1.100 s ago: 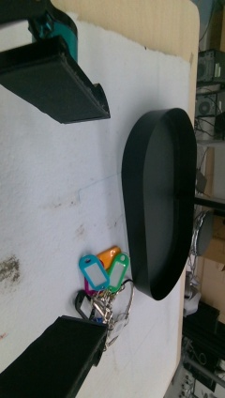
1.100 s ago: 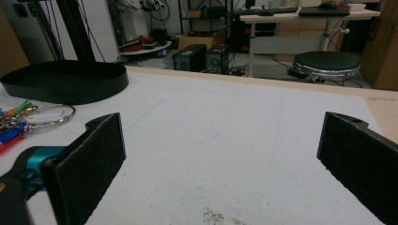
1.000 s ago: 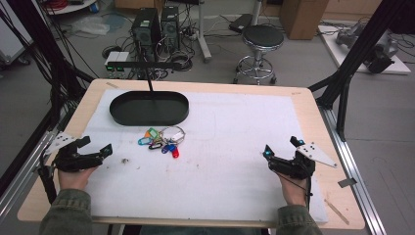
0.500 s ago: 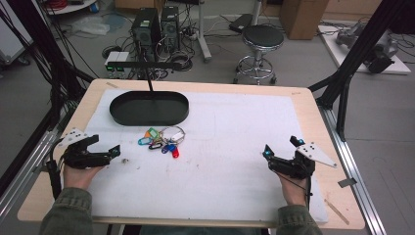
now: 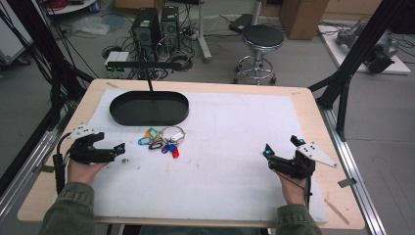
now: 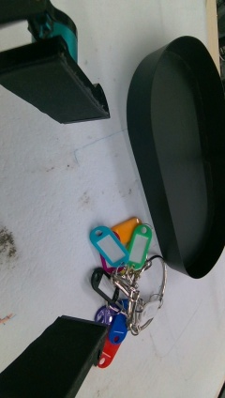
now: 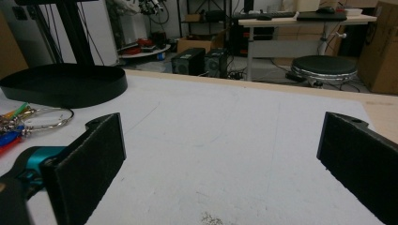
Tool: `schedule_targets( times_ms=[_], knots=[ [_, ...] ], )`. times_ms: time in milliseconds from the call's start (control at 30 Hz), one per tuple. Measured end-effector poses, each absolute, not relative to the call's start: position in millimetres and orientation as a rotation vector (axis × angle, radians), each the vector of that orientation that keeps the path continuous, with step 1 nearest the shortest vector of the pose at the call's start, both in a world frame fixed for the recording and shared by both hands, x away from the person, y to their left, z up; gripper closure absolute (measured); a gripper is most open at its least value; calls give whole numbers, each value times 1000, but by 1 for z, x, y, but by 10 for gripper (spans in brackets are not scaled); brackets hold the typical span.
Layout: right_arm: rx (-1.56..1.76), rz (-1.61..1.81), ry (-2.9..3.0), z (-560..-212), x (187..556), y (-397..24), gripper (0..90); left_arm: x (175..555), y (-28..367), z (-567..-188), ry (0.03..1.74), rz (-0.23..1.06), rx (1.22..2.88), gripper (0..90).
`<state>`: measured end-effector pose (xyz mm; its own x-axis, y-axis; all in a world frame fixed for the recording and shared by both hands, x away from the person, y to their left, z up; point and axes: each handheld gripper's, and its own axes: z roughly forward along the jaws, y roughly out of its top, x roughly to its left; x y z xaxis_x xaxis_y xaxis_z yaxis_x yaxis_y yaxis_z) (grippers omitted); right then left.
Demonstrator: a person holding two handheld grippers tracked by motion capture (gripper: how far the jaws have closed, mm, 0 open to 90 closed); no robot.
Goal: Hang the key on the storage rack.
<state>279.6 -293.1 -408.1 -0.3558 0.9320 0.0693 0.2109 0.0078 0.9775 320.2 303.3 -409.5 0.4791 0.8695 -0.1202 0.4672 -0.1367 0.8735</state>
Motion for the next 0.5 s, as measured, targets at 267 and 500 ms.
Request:
schedule_targets(
  times_ms=[267, 500],
  knots=[
    [1191, 1405, 1626, -407, 280, -293, 3, 333, 291, -398, 1105, 521, 1802, 17],
    [1171, 1408, 1634, -406, 279, -290, 4, 344, 272, -394, 1058, 510, 1857, 17]
  ],
)
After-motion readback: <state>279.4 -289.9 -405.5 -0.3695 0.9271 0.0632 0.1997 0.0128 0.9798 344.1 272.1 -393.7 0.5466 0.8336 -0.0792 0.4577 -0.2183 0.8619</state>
